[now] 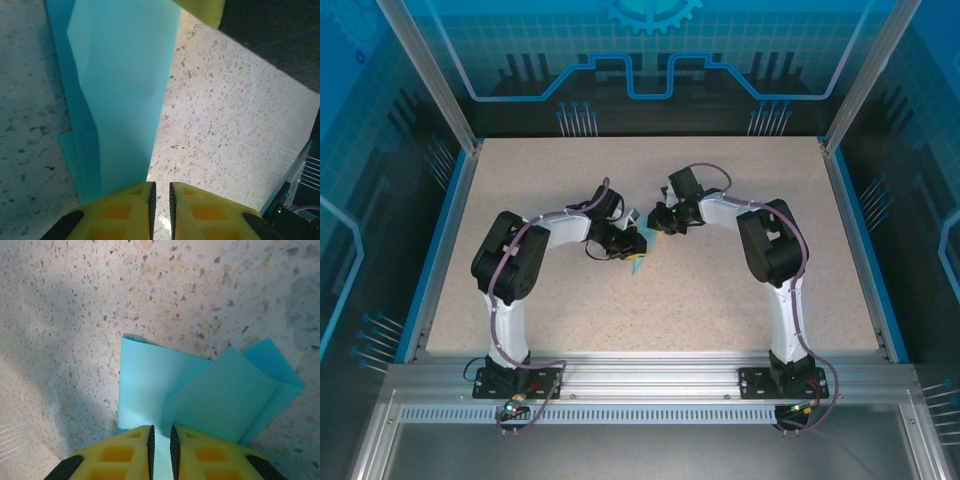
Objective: Fold a paper plane with a square sheet of paper (fold left side to right side)
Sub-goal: Fold the wing for the fifth time at the center of the table.
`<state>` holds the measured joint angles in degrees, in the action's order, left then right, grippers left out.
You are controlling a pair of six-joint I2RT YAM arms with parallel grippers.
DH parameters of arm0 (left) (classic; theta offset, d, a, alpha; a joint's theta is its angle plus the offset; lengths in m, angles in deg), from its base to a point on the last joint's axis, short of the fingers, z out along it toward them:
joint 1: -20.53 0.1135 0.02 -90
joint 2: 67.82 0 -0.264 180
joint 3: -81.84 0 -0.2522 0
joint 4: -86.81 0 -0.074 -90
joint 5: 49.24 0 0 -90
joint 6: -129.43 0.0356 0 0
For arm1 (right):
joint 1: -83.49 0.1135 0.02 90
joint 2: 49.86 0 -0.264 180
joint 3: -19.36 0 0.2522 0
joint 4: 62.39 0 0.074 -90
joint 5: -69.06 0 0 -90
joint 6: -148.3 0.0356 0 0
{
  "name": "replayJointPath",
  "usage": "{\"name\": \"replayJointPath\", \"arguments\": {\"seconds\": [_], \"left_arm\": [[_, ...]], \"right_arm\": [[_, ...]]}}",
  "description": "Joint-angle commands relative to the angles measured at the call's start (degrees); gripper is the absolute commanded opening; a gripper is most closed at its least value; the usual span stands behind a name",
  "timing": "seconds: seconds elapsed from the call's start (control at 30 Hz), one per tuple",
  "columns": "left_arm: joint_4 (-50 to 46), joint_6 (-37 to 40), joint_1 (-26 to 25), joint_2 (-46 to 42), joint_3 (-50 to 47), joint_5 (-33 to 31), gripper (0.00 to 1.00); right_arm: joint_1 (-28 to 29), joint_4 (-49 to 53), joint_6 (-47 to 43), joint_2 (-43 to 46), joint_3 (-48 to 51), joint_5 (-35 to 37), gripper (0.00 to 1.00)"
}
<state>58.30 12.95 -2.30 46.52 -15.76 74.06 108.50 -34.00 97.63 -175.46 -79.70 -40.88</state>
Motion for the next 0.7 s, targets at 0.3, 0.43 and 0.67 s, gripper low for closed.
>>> {"name": "replayJointPath", "arguments": {"seconds": [0.3,0.43,0.67], "left_arm": [[-2.3,1.8,0.4,2.3,-0.4,-3.4,0.18],[-2.2,1.7,0.6,2.1,-0.7,-3.7,0.17],[-0.6,0.7,1.7,1.4,-3.4,-4.1,0.10]], "right_arm": [[-0.2,5.5,-1.4,-2.4,-0.4,1.6,0.21],[-0.2,5.7,-1.5,-2.4,-0.4,1.7,0.21],[-0.2,5.4,-2.1,-2.2,-0.5,1.3,0.20]]}}
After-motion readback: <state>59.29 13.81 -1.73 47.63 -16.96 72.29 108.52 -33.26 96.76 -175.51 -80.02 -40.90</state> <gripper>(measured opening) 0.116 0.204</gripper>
